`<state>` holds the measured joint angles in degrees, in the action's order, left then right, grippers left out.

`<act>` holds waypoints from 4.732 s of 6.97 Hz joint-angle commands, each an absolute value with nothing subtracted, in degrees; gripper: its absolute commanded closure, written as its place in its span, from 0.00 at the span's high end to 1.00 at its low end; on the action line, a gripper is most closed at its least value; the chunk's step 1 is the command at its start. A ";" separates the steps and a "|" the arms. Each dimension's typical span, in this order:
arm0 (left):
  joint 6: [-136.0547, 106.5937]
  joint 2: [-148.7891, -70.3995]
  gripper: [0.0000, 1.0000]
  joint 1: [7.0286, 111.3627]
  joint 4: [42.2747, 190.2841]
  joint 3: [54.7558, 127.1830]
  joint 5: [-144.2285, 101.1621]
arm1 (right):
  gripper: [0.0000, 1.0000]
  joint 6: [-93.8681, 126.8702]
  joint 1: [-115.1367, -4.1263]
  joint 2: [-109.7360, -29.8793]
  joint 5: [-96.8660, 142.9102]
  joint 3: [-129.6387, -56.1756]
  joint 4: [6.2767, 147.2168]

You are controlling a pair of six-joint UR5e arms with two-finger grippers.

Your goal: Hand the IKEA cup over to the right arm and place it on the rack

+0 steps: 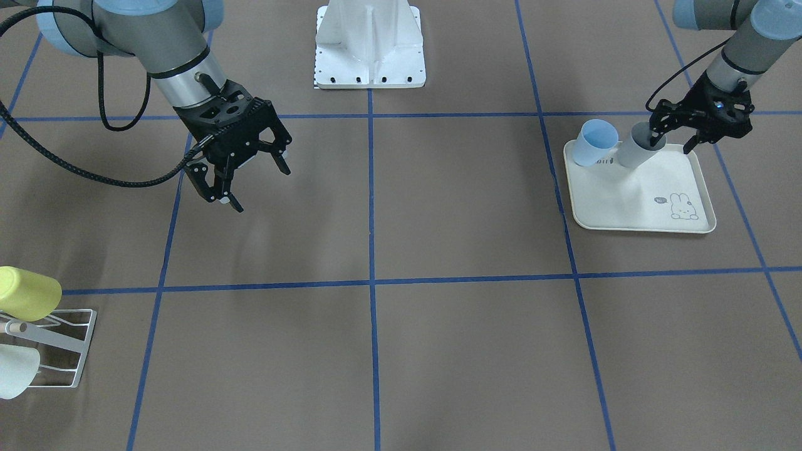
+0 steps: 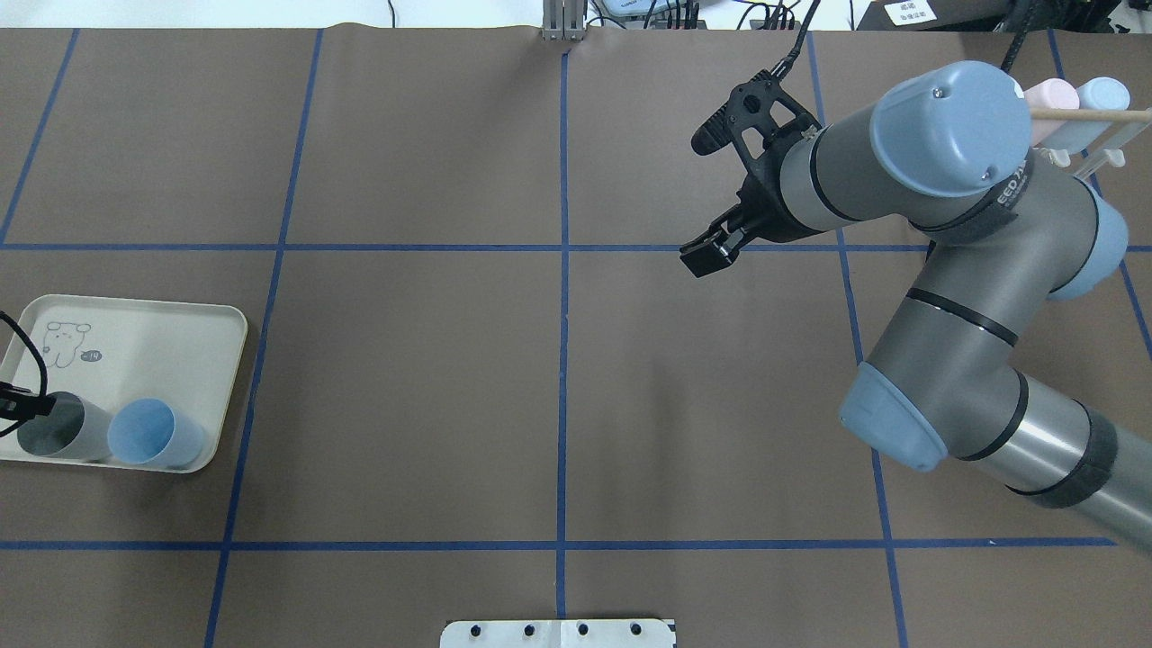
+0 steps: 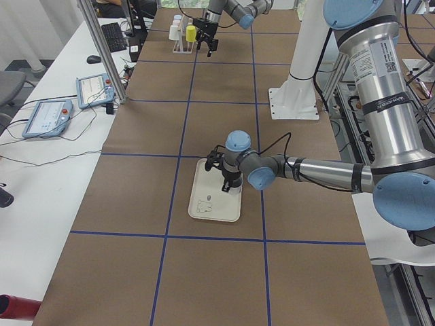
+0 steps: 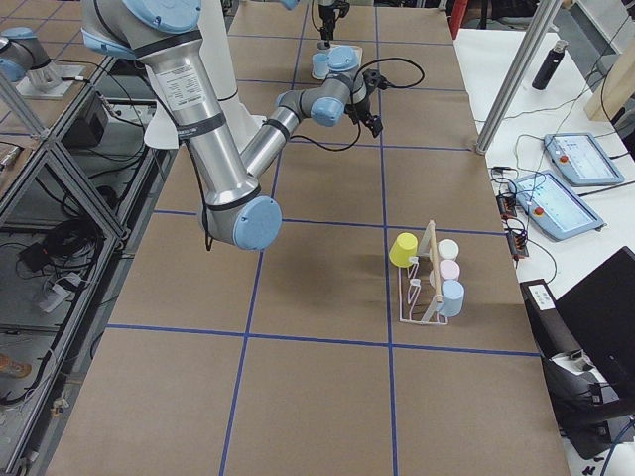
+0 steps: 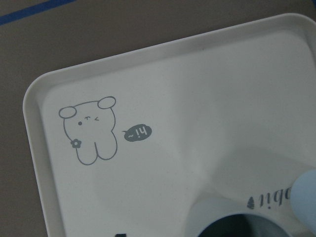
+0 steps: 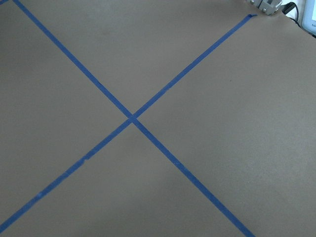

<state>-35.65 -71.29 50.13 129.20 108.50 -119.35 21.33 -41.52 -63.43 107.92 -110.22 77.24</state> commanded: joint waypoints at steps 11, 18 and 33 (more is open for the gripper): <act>-79.52 -94.51 0.00 63.19 127.35 118.04 -138.29 | 0.99 21.19 -28.24 -65.91 85.81 -99.69 37.44; -98.17 -113.80 0.00 43.00 127.09 116.72 -129.58 | 0.99 13.63 -18.81 -65.74 78.66 -90.62 -0.08; -97.47 -116.54 0.00 37.71 127.00 111.62 -124.63 | 0.99 10.90 -17.49 -65.57 78.31 -92.72 -0.09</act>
<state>-97.57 -116.33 37.72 127.00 111.94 -124.64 10.96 -17.31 -65.56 78.50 -92.54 -0.13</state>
